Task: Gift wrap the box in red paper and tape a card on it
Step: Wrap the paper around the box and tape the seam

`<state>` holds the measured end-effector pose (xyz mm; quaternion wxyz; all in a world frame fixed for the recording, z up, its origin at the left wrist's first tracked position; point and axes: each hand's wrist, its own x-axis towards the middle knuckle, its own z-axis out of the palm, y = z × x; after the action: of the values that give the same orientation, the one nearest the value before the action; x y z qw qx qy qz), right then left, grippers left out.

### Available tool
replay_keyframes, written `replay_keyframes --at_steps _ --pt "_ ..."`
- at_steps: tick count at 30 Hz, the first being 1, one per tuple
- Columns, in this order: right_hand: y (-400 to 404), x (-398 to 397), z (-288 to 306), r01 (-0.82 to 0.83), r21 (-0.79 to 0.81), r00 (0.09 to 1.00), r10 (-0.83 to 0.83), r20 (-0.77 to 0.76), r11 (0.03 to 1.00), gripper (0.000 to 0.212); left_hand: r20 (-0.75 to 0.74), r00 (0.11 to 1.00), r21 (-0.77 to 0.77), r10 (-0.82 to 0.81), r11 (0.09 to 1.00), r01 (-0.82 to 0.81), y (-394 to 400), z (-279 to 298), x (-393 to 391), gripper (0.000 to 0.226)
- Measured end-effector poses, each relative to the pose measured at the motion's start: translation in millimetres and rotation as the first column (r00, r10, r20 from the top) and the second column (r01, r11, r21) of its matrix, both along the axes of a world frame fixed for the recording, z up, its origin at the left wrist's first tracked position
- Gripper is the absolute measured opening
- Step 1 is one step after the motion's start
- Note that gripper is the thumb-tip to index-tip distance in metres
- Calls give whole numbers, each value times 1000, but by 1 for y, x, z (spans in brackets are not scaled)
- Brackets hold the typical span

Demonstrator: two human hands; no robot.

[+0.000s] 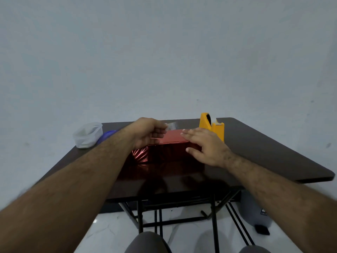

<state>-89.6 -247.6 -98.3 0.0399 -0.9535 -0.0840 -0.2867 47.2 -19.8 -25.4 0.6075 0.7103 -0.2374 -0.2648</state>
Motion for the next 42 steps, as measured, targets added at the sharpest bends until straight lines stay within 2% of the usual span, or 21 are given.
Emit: replay_keyframes --at_steps 7,14,19,23,27,30,32,36,39,42 --pt "-4 3 -15 -16 35 997 13 76 999 40 25 1000 67 16 998 -18 -5 -6 10 4" --pt "3 8 -26 -48 176 955 -6 297 983 23 76 997 138 -1 990 -10 -12 -6 14 4" --pt "4 7 -28 -47 266 942 -46 332 963 23 106 994 217 -15 976 -9 -17 3 13 7" --pt "7 4 -28 -54 453 947 -98 305 890 29 113 994 299 -11 954 -23 -25 11 11 8" --pt "5 4 -30 -88 661 971 -83 223 745 46 0 1000 368 -2 930 2 -39 13 3 15" --pt "4 5 -31 -95 641 967 -82 242 761 41 -94 995 363 44 932 -7 -48 11 -3 18" --pt "5 4 -31 -97 623 964 -82 253 776 41 -105 992 363 62 932 -20 -52 10 -5 20" --pt "6 4 -32 -92 587 969 -64 240 804 54 -97 989 385 113 921 -68 -51 9 -8 20" --pt "5 4 -32 -54 502 963 -87 254 863 56 -78 986 406 147 908 -103 -49 7 -10 22" --pt "7 3 -30 6 326 938 -118 325 945 51 -42 987 428 155 895 -123 -52 4 -12 25"
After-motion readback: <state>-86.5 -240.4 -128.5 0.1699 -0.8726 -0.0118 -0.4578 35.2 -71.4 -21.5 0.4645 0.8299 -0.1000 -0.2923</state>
